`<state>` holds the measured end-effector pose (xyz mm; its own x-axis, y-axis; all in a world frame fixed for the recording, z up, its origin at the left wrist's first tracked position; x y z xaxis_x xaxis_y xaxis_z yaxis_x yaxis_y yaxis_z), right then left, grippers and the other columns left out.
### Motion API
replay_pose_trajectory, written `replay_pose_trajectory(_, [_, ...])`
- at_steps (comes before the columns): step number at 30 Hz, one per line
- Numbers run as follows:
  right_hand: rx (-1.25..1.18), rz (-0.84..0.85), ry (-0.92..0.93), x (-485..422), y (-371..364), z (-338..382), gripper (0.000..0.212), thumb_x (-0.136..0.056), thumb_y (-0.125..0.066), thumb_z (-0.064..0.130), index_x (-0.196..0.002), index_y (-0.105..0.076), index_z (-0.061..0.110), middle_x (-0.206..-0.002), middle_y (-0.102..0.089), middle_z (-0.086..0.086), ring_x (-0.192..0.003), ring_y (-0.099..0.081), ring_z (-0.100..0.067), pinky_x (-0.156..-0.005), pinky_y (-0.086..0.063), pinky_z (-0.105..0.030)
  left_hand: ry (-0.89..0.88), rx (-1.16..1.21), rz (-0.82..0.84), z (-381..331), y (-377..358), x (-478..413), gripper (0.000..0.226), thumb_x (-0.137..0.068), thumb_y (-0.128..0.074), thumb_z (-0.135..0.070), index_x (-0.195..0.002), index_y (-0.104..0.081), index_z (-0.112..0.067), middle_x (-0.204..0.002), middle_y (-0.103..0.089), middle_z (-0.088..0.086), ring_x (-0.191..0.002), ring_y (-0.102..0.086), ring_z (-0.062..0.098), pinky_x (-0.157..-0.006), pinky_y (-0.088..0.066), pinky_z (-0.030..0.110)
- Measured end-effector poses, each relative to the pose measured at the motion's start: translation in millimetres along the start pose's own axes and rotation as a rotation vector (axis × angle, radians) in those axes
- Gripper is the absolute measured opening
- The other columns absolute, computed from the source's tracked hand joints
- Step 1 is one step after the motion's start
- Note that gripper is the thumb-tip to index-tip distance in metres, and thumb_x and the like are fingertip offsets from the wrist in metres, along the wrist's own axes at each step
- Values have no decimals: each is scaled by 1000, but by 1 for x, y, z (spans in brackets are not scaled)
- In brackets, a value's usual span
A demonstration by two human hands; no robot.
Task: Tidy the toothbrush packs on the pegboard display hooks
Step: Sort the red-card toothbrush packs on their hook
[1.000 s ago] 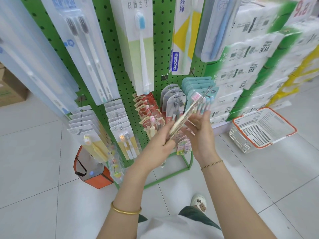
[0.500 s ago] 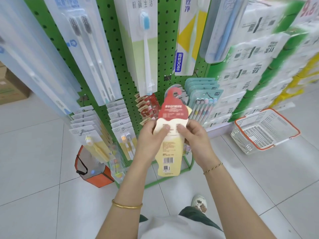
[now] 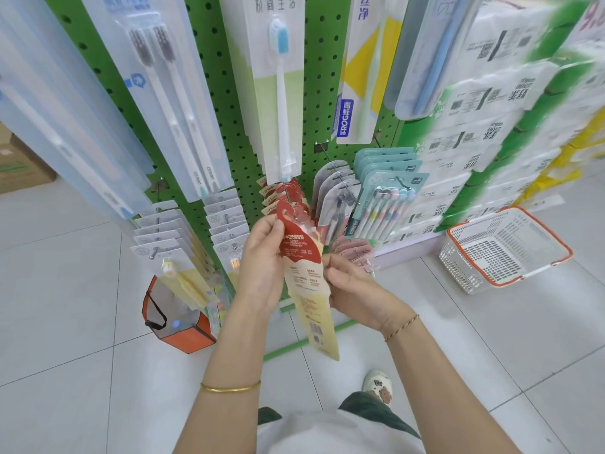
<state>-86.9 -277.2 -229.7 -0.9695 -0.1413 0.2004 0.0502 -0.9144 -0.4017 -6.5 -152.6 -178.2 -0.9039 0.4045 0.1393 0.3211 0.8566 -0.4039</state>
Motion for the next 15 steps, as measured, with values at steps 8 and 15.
replay_pose_trajectory(8, [235,-25,-20,-11,-10,-3,99,-55,-86,49,-132,-42,5,-126,-53,-8,-116,-53,-17,-92,-44,-27,27,-1,21,5,-4,0,23,-100,-37,-9,-89,-57,-11,-74,-61,-3,-66,-54,9,-68,-43,26])
replay_pose_trajectory(15, [586,-482,-6,-15,-6,0,65,-63,-84,36,-111,-44,21,-105,-56,5,-94,-56,-2,-76,-43,-11,-63,-257,-222,3,8,-6,21,-97,-47,-4,-104,-61,-19,-109,-63,2,-98,-62,10,-92,-52,31])
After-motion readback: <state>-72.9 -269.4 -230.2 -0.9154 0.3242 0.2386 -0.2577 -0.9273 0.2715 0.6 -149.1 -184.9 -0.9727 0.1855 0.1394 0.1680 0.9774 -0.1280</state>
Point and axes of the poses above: each hand's wrist, its own x-axis away from the middle knuckle, its own y-axis out of the back of the hand, z = x × y, the point moved 1 cm from there along -x, towards the middle knuckle
